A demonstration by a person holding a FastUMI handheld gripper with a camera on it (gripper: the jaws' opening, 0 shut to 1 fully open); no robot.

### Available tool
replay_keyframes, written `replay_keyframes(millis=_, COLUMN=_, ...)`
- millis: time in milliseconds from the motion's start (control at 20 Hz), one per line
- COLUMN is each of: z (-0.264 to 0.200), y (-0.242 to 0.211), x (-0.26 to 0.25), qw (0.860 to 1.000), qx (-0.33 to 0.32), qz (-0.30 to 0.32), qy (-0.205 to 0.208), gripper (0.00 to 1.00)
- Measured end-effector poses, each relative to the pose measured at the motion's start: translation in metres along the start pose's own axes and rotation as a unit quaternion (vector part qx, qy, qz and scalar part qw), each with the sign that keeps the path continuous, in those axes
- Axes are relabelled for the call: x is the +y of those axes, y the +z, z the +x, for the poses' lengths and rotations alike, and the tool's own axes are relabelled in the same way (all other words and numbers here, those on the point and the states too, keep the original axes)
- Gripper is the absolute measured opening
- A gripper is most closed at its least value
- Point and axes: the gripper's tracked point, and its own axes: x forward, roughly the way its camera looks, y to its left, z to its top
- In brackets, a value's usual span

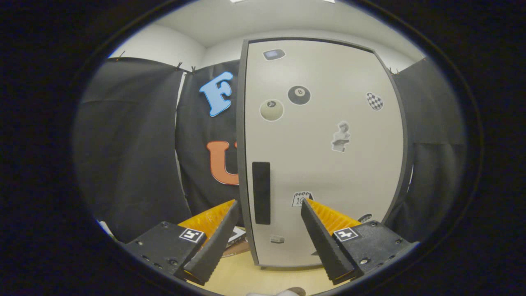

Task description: Open the shoe cabinet door, grab the shoes and put them into the shoe cabinet, then close the shoe cabinet door.

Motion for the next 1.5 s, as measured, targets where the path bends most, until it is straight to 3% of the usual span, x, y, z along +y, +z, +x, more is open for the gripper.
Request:
replay_keyframes(millis=350, z=0.072, y=-0.015, x=0.003, qw=1.0, qx=0.026, qz=0.0, qy=-0.016, gripper=0.96)
replay_keyframes(millis=450, z=0.08, y=-0.021, x=0.007, qw=0.999, qx=0.035, qz=0.005, qy=-0.013, gripper=0.89)
replay_keyframes(millis=650, z=0.083, y=-0.023, x=0.004, qw=0.998, qx=0.038, qz=-0.013, qy=-0.04, gripper=0.62)
replay_keyframes(millis=800, z=0.082, y=-0.026, x=0.006, qw=0.998, qx=0.039, qz=-0.016, qy=-0.039, gripper=0.43)
replay_keyframes(millis=1000, z=0.08, y=-0.028, x=0.008, qw=0.998, qx=0.053, qz=0.014, qy=-0.007, gripper=0.37)
replay_keyframes(millis=1500, z=0.032, y=-0.026, x=0.011, qw=0.997, qx=0.059, qz=-0.017, qy=0.044, gripper=0.27)
